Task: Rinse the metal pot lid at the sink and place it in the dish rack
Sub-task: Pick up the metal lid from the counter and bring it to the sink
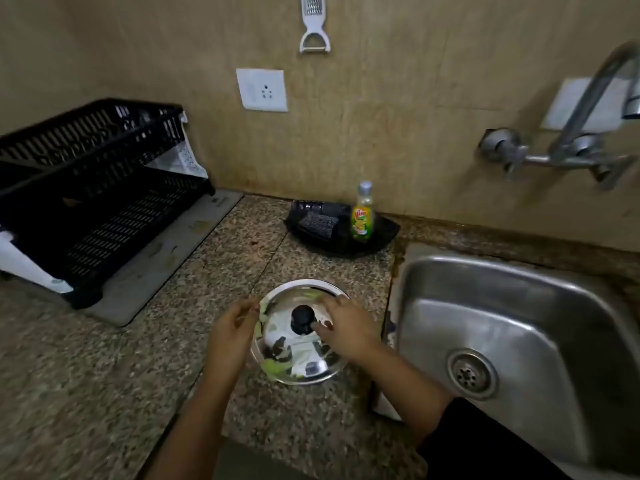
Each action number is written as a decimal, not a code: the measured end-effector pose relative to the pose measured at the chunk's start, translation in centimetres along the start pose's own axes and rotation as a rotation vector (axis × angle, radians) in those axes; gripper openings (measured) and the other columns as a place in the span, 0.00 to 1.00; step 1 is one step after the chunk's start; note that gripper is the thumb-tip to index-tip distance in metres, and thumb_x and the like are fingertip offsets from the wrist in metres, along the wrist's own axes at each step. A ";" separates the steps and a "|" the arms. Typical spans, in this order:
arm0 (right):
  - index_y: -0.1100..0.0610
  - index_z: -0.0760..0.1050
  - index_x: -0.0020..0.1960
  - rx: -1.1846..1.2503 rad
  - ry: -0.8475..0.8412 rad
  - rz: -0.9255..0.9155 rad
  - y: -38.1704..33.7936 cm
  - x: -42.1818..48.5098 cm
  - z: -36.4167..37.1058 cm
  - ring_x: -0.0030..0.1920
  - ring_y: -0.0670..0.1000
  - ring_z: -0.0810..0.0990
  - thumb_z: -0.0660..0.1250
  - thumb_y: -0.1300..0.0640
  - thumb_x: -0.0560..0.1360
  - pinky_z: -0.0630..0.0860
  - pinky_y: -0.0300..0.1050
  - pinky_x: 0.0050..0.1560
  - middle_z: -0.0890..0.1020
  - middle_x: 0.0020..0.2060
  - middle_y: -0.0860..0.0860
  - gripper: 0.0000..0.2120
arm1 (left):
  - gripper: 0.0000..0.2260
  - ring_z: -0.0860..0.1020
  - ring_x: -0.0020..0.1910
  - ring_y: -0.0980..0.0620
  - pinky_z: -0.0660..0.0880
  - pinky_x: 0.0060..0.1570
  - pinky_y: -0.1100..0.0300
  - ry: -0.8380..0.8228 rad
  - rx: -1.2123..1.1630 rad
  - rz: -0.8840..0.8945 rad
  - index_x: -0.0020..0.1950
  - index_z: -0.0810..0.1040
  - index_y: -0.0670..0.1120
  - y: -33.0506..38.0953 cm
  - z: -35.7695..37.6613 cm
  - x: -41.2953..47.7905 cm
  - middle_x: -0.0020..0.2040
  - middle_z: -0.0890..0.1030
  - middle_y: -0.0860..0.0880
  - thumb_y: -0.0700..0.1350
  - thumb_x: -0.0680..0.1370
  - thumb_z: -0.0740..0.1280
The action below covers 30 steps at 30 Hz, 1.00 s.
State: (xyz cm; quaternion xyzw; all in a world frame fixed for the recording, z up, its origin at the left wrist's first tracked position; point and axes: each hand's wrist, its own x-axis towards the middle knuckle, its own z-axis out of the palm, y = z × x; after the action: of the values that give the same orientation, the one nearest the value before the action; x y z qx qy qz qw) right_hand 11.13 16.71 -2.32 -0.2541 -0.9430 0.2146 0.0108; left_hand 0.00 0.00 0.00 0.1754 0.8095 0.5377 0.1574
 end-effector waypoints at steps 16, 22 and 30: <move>0.54 0.68 0.56 -0.083 -0.034 -0.066 -0.9 3.7 3.6 0.46 0.57 0.78 0.62 0.38 0.74 0.76 0.51 0.42 0.79 0.48 0.54 0.21 | 0.11 0.75 0.53 0.52 0.69 0.52 0.57 -0.015 0.053 -0.103 0.60 0.77 0.49 -2.6 0.2 8.3 0.54 0.78 0.52 0.47 0.79 0.63; 0.50 0.71 0.58 0.084 0.193 -0.075 0.5 1.9 -0.1 0.48 0.53 0.77 0.64 0.40 0.73 0.75 0.50 0.43 0.79 0.49 0.50 0.19 | 0.13 0.79 0.51 0.49 0.74 0.46 0.59 -0.126 -0.030 -0.065 0.60 0.79 0.44 0.2 2.2 9.6 0.54 0.81 0.47 0.48 0.80 0.60; 0.46 0.69 0.64 0.116 0.246 0.040 7.7 -2.3 -4.8 0.57 0.51 0.75 0.67 0.43 0.73 0.74 0.48 0.50 0.76 0.57 0.48 0.21 | 0.13 0.83 0.35 0.51 0.77 0.42 0.56 -0.414 -0.283 -0.268 0.42 0.83 0.46 5.8 11.2 8.8 0.37 0.85 0.47 0.50 0.79 0.64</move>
State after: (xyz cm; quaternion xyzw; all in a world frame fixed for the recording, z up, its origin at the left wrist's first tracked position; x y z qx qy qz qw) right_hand 17.42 23.55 -0.93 -0.2959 -0.9154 0.2361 0.1366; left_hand -2.22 15.26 0.64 0.1495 0.6929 0.5725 0.4120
